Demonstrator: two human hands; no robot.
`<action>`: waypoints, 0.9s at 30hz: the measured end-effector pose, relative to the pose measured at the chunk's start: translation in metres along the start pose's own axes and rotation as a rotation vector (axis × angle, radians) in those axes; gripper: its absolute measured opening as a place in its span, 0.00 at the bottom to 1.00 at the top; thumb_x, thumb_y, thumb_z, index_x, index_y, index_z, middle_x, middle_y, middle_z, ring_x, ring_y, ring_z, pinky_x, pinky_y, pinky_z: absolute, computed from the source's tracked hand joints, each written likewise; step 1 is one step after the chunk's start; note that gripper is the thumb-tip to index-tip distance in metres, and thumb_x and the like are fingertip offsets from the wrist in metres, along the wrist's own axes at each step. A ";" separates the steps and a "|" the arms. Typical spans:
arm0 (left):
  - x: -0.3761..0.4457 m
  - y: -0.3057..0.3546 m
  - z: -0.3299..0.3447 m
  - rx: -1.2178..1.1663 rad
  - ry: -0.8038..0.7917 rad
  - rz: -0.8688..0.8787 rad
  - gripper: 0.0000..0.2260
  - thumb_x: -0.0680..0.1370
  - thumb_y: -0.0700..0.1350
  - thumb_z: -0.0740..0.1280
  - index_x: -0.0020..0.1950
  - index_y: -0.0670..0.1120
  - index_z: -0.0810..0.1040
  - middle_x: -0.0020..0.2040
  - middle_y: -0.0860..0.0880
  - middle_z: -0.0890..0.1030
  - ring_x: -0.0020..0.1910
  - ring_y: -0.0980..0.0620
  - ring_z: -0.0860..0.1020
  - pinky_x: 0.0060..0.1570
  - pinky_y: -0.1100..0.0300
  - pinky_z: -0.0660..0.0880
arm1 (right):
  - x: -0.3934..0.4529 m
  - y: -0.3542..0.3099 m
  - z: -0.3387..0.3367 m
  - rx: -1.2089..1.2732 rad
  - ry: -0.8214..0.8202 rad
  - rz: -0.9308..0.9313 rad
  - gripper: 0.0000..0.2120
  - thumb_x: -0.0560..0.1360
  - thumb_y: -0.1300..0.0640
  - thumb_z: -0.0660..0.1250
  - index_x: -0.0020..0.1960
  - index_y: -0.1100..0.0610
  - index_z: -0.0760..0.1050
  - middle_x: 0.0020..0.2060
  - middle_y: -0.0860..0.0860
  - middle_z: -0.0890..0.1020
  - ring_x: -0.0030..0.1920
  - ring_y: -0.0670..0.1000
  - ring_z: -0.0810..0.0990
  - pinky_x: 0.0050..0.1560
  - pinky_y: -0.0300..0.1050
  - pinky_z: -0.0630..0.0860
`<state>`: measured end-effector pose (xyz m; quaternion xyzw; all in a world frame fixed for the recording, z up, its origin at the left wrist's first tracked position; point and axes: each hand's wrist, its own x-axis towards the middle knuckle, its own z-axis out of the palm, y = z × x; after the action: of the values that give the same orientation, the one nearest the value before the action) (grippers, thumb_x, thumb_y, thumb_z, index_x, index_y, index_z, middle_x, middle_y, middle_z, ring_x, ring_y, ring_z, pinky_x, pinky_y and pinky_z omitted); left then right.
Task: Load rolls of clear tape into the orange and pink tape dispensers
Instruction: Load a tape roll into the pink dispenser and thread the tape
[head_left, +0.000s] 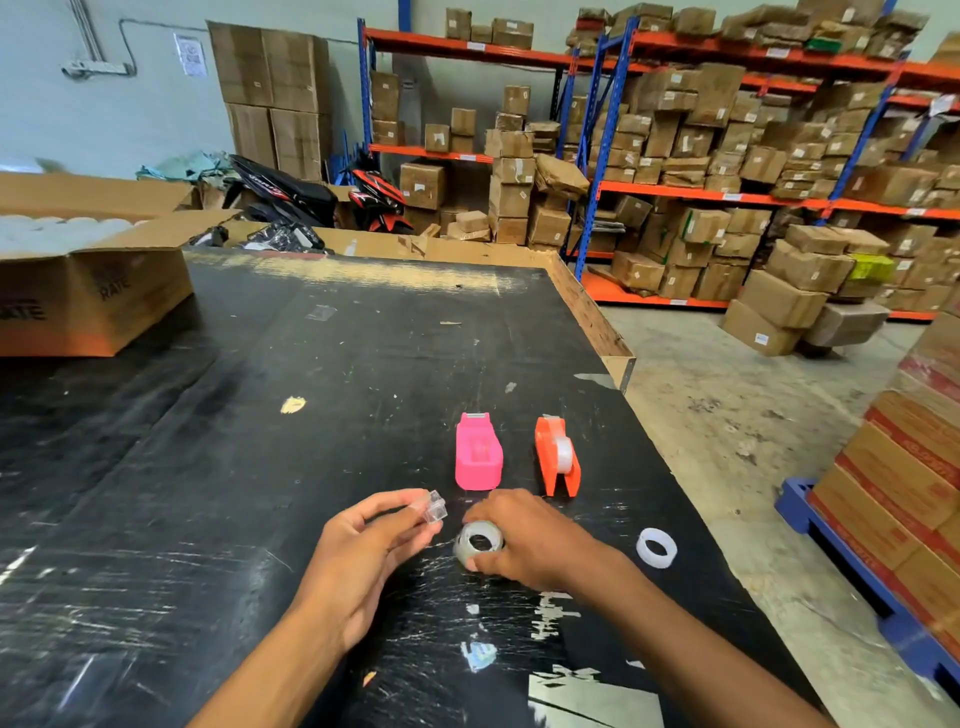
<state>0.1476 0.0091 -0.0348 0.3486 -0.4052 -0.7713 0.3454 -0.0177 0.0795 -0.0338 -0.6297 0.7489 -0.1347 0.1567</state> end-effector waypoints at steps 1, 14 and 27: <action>-0.001 0.001 -0.001 -0.003 0.008 0.002 0.05 0.73 0.33 0.68 0.47 0.37 0.82 0.45 0.40 0.86 0.40 0.49 0.85 0.46 0.62 0.82 | 0.000 0.000 -0.001 0.135 0.028 0.031 0.12 0.70 0.55 0.73 0.52 0.53 0.78 0.45 0.50 0.79 0.45 0.54 0.80 0.46 0.50 0.77; -0.008 -0.002 0.019 0.068 -0.048 0.153 0.06 0.69 0.34 0.72 0.45 0.37 0.84 0.41 0.39 0.87 0.40 0.48 0.84 0.44 0.64 0.82 | -0.022 -0.009 -0.030 0.895 0.215 -0.013 0.17 0.67 0.61 0.77 0.55 0.53 0.81 0.41 0.45 0.84 0.41 0.45 0.82 0.51 0.42 0.79; -0.016 -0.002 0.036 0.184 -0.040 0.318 0.11 0.77 0.40 0.64 0.47 0.47 0.87 0.46 0.50 0.88 0.51 0.54 0.84 0.58 0.57 0.75 | -0.020 -0.014 -0.022 0.982 0.437 -0.066 0.16 0.65 0.67 0.77 0.49 0.54 0.81 0.41 0.48 0.85 0.40 0.44 0.83 0.45 0.36 0.81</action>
<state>0.1264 0.0371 -0.0173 0.2949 -0.5310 -0.6734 0.4215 -0.0105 0.0970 -0.0063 -0.4629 0.5926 -0.6018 0.2691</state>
